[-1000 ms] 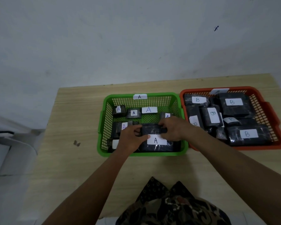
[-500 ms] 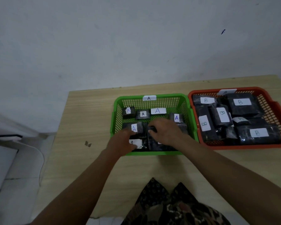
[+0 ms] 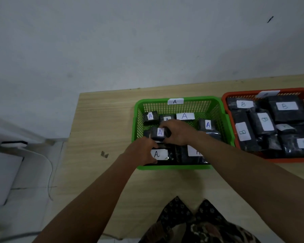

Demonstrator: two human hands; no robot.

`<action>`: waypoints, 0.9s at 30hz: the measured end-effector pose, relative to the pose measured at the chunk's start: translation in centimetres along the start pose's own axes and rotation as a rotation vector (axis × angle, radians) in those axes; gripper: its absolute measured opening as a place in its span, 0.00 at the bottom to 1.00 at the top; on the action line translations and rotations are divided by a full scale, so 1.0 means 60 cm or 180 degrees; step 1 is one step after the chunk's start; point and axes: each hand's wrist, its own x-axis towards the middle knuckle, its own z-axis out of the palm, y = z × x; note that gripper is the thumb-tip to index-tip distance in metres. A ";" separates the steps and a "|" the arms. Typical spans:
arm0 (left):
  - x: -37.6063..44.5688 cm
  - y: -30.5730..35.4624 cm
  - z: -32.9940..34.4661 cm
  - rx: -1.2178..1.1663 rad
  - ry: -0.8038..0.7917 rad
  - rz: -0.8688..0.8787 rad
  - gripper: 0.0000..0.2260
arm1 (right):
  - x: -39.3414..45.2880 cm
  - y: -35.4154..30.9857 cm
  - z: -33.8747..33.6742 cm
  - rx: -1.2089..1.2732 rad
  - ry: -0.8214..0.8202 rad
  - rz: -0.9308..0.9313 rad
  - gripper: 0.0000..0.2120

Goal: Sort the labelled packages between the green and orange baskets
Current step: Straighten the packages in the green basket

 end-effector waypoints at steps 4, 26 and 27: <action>0.009 -0.013 -0.034 -0.0283 -0.0236 0.0208 0.14 | -0.003 0.017 -0.038 0.0911 0.1005 0.0296 0.27; -0.021 -0.023 -0.038 -0.0415 0.0210 -0.0002 0.12 | 0.000 -0.024 0.014 -0.0151 0.0023 -0.0049 0.26; -0.025 -0.023 -0.042 -0.0457 0.0382 -0.0031 0.11 | -0.002 -0.024 0.016 -0.0155 -0.0002 -0.0058 0.26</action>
